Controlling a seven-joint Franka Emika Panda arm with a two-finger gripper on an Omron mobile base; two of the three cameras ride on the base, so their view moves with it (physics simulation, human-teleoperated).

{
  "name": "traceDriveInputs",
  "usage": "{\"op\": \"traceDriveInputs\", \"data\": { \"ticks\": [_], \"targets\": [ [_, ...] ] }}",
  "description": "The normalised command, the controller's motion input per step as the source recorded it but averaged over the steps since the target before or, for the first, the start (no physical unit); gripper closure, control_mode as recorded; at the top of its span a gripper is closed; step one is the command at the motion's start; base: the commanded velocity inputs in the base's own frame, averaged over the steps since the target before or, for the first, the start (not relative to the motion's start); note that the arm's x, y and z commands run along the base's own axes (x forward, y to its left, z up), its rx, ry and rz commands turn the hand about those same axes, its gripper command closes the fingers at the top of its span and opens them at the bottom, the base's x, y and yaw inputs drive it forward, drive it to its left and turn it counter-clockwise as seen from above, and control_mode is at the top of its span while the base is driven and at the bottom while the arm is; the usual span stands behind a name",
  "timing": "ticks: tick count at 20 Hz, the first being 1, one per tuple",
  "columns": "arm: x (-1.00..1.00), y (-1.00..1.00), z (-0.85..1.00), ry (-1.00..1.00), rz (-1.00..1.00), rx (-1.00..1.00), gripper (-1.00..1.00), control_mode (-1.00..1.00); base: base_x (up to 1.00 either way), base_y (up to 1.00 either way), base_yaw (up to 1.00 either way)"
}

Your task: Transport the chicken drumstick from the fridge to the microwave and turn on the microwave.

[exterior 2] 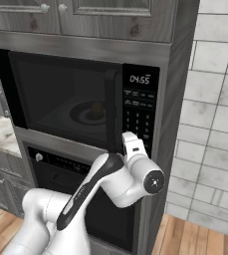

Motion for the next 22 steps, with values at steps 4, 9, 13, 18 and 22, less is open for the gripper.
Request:
{"op": "traceDriveInputs", "data": {
  "ticks": [4, 9, 13, 18, 22],
  "targets": [
    [0.14, 0.0, -0.04, -0.01, 0.0, 0.0, 1.0, -1.0, 0.0, 0.0, 0.0],
    [0.1, -0.02, -0.12, 0.0, 0.0, 0.0, 1.0, -1.0, 0.0, 0.0, 0.0],
    [0.18, 0.0, -0.15, 0.0, 0.0, 0.0, 1.0, -1.0, 0.0, 0.0, 0.0],
    [0.25, 0.0, -0.09, 0.0, 0.0, 0.0, 1.0, -1.0, 0.0, 0.0, 0.0],
    [0.26, 0.0, -0.15, -0.04, 0.0, -0.02, 1.0, -1.0, 0.0, 0.0, 0.0]
  ]
}}
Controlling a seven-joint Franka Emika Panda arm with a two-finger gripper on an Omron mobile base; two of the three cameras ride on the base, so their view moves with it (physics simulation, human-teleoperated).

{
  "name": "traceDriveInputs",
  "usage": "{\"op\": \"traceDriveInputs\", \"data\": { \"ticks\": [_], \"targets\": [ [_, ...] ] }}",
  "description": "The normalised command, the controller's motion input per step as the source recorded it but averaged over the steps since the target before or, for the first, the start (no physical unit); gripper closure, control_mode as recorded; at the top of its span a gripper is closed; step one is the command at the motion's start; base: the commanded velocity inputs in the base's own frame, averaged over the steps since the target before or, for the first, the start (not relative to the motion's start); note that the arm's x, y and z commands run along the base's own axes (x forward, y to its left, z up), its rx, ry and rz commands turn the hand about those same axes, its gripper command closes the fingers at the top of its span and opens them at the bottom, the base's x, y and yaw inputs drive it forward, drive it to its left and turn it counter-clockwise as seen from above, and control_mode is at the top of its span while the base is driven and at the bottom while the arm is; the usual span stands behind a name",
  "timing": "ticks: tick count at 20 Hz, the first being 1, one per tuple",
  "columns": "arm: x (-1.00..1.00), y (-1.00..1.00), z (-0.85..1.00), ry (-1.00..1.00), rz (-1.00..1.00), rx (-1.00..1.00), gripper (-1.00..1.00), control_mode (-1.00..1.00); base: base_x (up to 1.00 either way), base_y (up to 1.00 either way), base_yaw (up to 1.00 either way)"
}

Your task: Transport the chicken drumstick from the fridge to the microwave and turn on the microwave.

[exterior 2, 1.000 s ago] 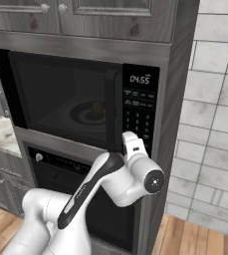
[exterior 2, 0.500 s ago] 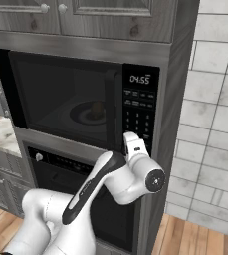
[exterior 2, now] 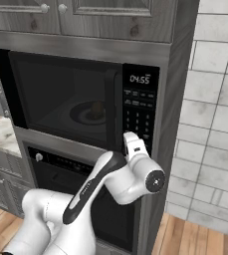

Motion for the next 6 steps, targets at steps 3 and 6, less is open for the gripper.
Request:
{"op": "traceDriveInputs", "data": {
  "ticks": [3, 6],
  "targets": [
    [0.34, 0.2, -0.57, -0.22, -0.06, -0.13, 1.0, -1.0, 0.0, 0.0, 0.0],
    [0.43, 0.35, -0.65, -0.36, -0.12, -0.19, 1.0, -1.0, 0.0, 0.0, 0.0]
  ]
}}
